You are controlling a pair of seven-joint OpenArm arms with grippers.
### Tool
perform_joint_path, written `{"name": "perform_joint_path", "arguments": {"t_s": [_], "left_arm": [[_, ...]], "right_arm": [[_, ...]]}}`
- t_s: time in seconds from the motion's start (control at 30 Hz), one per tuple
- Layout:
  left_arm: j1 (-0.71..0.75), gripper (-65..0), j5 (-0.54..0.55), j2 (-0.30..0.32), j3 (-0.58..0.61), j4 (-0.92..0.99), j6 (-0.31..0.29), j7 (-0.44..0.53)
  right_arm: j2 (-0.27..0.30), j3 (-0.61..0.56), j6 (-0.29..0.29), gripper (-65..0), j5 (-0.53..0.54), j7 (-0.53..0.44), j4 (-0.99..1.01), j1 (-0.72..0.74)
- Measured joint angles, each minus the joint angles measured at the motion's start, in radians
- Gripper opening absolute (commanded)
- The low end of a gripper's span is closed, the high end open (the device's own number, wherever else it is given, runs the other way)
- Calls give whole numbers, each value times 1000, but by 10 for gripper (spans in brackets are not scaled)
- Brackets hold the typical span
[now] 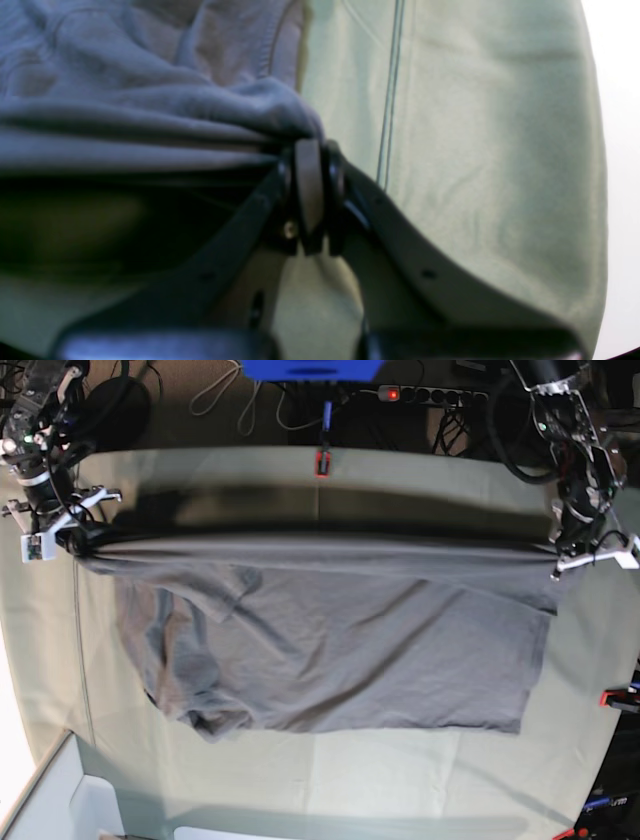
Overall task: Layout the t-shirt on the table in an organized manner, then fold the t-shirt properly
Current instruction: 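Pull the held edge with the left gripper away from the right gripper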
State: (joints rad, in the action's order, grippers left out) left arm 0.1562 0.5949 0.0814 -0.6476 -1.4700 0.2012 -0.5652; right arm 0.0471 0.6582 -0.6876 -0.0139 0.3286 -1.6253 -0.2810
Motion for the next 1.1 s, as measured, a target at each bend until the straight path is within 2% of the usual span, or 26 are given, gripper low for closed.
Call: {"name": "perform_joint_path", "arguments": {"t_s": [0.53, 1.1], "left_arm": [[85, -650, 1, -4, -4, -4, -3, 0], [155, -650, 2, 2, -5, -12, -3, 0]], "right_arm": [[-25, -1, 0, -650, 10, 0, -2, -177], [-22, -4, 0, -650, 3, -8, 23, -202]]}}
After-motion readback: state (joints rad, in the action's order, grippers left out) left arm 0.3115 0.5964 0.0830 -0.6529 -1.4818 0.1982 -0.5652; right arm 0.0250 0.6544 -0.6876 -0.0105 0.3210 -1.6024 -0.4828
